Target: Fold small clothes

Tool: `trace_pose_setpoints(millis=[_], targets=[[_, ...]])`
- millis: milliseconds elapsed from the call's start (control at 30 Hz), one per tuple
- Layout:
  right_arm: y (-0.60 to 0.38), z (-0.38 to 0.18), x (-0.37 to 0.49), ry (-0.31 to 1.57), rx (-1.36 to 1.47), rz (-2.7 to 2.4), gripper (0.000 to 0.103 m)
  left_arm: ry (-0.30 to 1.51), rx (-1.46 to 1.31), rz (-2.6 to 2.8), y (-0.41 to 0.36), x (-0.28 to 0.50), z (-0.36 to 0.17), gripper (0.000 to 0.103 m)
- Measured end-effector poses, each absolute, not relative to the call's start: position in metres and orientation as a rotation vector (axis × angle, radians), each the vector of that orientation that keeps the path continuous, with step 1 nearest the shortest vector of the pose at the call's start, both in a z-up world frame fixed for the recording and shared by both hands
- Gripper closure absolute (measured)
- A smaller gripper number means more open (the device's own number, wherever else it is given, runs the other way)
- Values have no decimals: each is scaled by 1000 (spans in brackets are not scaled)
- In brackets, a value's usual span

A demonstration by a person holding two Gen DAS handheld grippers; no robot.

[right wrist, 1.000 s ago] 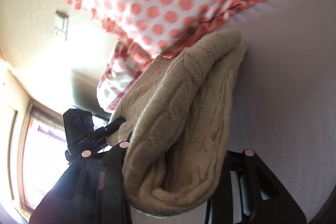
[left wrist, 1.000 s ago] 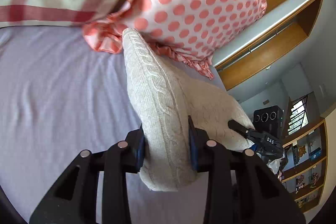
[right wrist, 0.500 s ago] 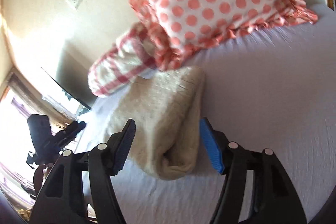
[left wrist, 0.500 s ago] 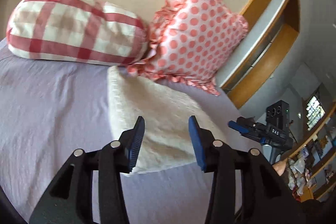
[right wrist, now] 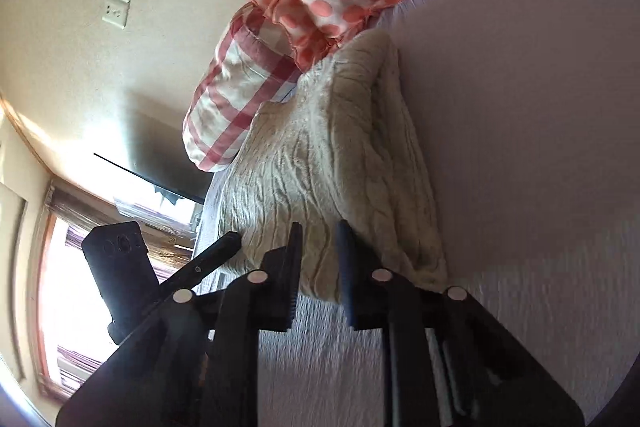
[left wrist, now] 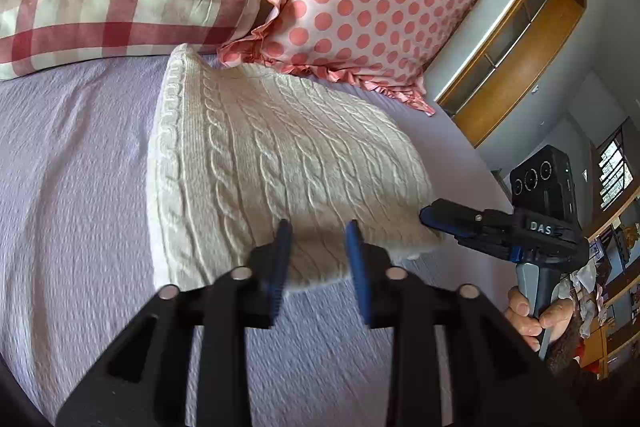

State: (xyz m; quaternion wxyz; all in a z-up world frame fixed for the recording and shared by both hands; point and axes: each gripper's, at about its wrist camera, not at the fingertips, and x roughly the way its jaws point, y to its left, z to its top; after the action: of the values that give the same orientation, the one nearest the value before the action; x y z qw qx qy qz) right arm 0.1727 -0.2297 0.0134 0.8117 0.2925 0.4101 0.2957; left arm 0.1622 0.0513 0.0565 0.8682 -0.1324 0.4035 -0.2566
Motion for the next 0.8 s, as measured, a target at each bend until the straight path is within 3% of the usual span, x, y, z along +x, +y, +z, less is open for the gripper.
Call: trace_pose_setpoints(millis=[33,67,100,167,333,800], targets=[[-229,24,157,825,578,610,23,816,-263,-526,56,148,60,43],[-229,33,142,778,523,564,8,789,-233,-495,59,134,63,27],[-227,39,129,744,461,513,7,765,-188,-429,61,121,64,13],[-219,39,113,740,354,428,4,732,-110,-313,66,103,61,6],[-188,13,110,833,152,261,1,813,-114,-217,78,106,37,5],[-154,-12,116,923,-6,158,1,973,62,-79,65,125,12,2]])
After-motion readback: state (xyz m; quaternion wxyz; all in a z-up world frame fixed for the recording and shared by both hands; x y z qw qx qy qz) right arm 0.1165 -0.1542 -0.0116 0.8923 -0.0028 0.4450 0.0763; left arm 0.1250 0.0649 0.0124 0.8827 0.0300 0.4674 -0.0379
